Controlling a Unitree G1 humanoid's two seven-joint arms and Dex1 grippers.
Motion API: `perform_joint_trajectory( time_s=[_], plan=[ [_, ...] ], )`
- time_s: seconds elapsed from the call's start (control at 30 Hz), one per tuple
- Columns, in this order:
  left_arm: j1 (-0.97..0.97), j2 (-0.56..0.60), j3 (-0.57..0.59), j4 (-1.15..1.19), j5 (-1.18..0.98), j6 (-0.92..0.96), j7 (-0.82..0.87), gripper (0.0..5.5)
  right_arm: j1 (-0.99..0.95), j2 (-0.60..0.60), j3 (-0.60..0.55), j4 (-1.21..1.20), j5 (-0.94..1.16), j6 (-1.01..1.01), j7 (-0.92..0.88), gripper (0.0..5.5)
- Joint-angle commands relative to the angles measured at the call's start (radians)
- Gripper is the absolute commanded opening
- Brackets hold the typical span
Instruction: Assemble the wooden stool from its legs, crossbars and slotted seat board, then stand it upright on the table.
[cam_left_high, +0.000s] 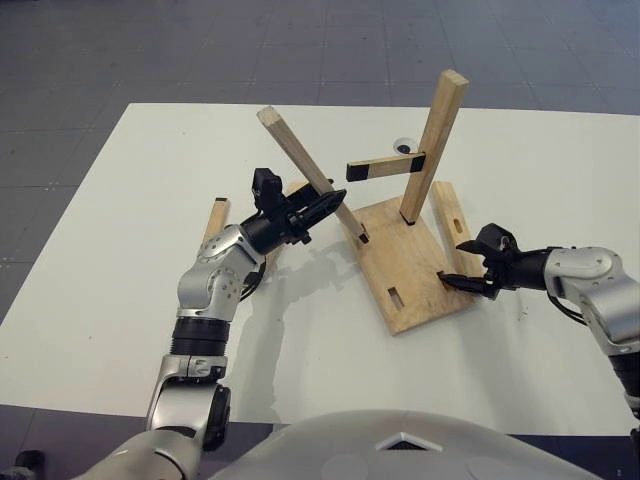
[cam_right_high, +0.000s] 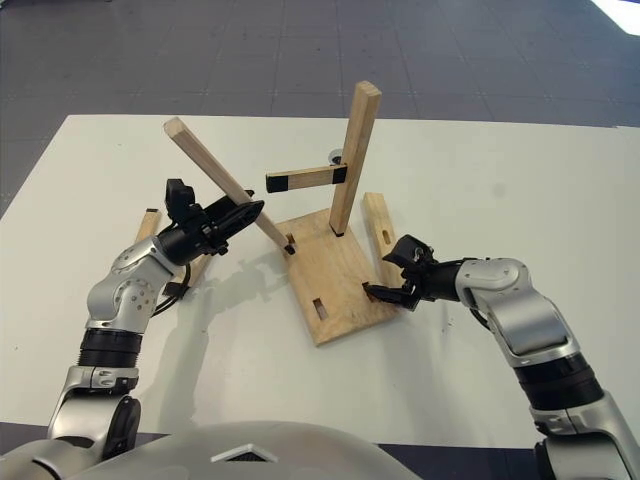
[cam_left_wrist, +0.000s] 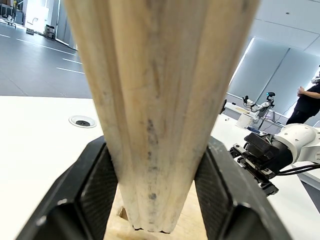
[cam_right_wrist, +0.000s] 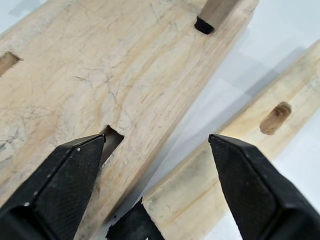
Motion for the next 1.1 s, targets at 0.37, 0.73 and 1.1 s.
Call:
perform_joint_trajectory(
  time_s=[0.37,0.73,1.1],
  plan=[
    [-0.178,0.002,-0.031,0.335,0.137,-0.084,-0.17,2.07,0.012,0.028,-0.011,-0.014,-0.003,0.003,0.022,3.85],
    [-0.369,0.042,-0.097,0.599,0.275,-0.161,-0.28,2.05,0.033,0.037,-0.018,-0.035,-0.008,0.005,0.022,3.85],
    [-0.431,0.1,-0.194,0.641,0.391,-0.229,-0.457,2.05,0.056,0.034,-0.02,-0.047,-0.014,0.008,0.017,3.85]
  ],
)
